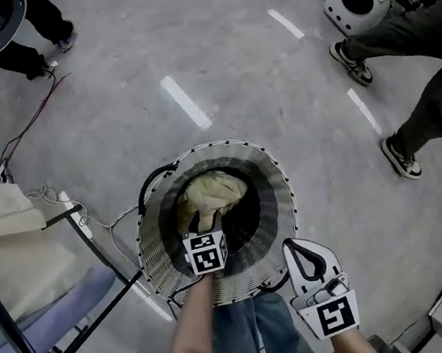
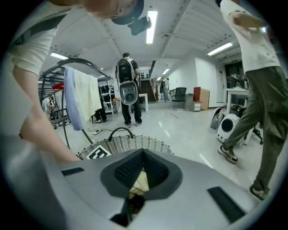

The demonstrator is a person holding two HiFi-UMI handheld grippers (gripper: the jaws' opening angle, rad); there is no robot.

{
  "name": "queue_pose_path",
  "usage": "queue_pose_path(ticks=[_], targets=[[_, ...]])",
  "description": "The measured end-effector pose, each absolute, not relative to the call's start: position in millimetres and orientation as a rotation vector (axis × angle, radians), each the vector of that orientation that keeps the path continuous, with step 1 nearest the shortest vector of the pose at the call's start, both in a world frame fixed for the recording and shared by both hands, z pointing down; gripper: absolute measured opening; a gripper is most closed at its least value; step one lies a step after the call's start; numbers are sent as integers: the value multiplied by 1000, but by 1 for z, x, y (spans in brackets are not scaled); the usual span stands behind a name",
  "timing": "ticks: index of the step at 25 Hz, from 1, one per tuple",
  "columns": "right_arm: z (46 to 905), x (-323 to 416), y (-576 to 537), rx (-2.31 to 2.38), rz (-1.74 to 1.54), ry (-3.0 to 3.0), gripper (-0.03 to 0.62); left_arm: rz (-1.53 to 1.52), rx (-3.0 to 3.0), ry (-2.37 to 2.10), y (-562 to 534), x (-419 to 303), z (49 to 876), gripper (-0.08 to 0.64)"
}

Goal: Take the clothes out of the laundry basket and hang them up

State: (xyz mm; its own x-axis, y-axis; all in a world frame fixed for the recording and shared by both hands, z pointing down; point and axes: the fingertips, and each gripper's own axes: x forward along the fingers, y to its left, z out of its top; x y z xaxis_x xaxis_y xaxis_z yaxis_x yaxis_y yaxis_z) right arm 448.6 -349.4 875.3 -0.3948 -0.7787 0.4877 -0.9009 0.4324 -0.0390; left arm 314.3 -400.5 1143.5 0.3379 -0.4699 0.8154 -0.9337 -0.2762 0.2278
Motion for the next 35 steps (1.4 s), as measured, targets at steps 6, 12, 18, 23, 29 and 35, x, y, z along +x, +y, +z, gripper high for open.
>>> queue_pose_path(ticks=[6, 12, 18, 23, 29, 35], targets=[[911, 459, -362, 1473, 410, -2263, 2, 964, 1796, -1238, -400, 299, 1222, 225], [926, 468, -385, 1498, 360, -2238, 2, 1073, 1737, -1266, -392, 288, 1260, 121], [928, 472, -392, 1516, 365, -2232, 2, 1040, 1679, -1291, -384, 280, 1260, 11], [925, 471, -390, 1529, 402, -2224, 2, 1036, 1718, -1184, -389, 296, 1265, 183], [933, 475, -382, 1531, 396, -2213, 2, 1035, 1665, -1251, -396, 282, 1274, 14], [916, 473, -384, 1539, 404, -2210, 2, 918, 1780, -1212, -393, 300, 1209, 11]])
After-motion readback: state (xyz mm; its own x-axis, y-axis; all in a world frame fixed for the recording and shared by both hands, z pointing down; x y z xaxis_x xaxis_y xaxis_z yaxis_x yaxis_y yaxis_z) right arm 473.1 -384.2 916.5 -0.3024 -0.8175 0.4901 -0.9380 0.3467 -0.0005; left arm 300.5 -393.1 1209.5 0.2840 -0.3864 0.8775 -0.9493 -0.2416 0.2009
